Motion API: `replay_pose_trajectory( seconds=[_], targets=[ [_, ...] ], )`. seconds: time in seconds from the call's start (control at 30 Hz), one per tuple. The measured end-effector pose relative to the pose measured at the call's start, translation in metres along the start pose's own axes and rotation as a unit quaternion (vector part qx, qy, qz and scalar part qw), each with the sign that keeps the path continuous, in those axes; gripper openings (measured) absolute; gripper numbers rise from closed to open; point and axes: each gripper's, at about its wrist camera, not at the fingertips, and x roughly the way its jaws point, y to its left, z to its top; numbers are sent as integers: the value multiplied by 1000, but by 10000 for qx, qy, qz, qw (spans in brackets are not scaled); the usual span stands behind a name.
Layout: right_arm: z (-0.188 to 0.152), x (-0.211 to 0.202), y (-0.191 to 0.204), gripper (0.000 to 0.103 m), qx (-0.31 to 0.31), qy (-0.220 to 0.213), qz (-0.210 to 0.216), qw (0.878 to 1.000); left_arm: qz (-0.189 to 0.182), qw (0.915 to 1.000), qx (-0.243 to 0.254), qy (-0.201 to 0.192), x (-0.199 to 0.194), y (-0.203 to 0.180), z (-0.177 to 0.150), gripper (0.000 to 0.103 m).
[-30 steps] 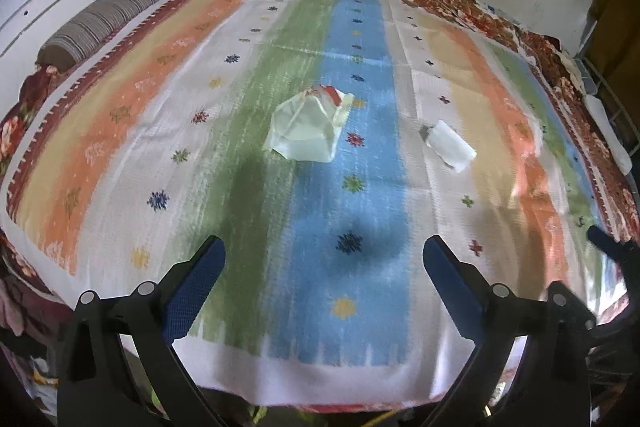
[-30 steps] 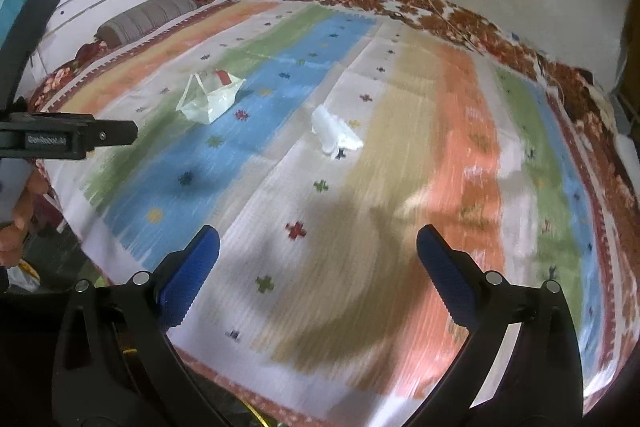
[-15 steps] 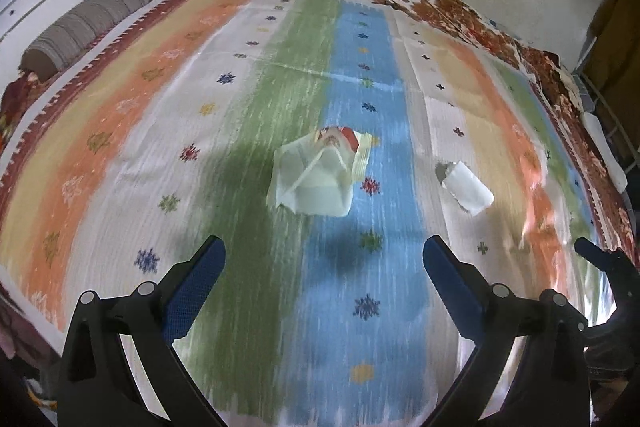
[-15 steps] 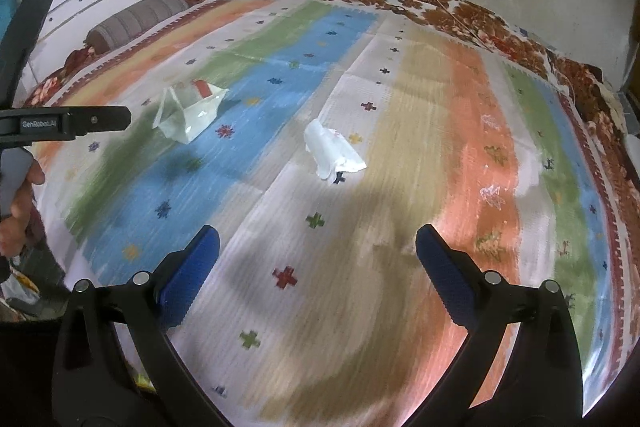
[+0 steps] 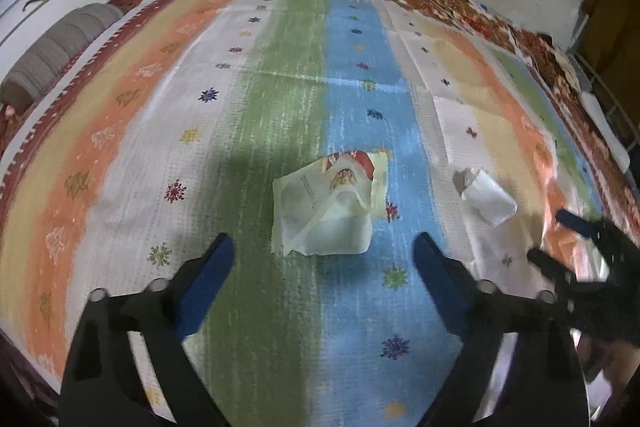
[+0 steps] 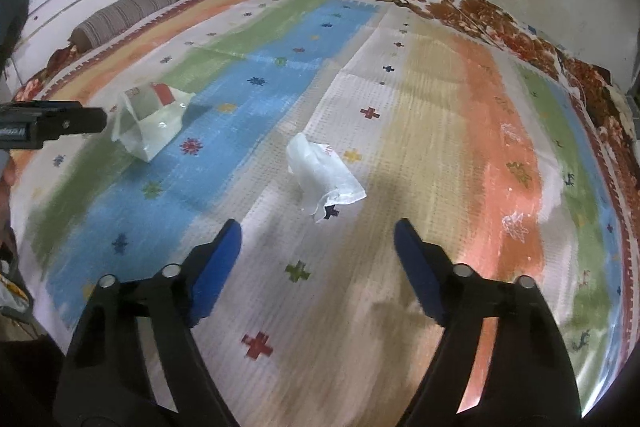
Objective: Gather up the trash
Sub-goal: 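Grasp the white crumpled bag with the left tool while the right tool grasps the white tissue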
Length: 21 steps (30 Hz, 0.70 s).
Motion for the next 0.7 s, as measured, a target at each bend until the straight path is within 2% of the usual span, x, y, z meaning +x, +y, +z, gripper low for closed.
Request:
replay_pose_trajectory(
  seconds=[0.3,0.37,0.4,0.47,0.5,0.53,0.57,0.63,0.67,0.7],
  targets=[
    [13,30,-5,55,120,26,78,9999,308,9988,361,90,24,-2,-5,79],
    [16,41,-2,44,101,106,100,9998,588,9973,434,-25,29,-5,-5,78],
    [17,46,-1,41,77,174,53,9998,708,9965,437,-67,31,-6,-6,72],
    [19,53,-2,18,97,263,-42,9996,691,9966,435,-64,38,-8,-8,67],
    [21,57,-3,16,159,292,-41,9994,716,9963,471,-77,40,-10,-8,58],
    [21,57,-5,15,192,293,-41,9994,703,9960,536,-91,41,-12,-8,45],
    [22,56,-6,12,207,280,-68,9994,716,9959,556,-77,42,-12,-8,38],
    [21,54,-8,8,195,271,-99,9994,778,9957,509,-24,44,-12,-7,7],
    [20,52,-9,7,198,275,-105,9994,773,9959,468,-6,44,-11,-7,2],
    [18,50,-10,6,221,298,-69,9993,742,9962,452,1,42,-11,-6,2]
  ],
)
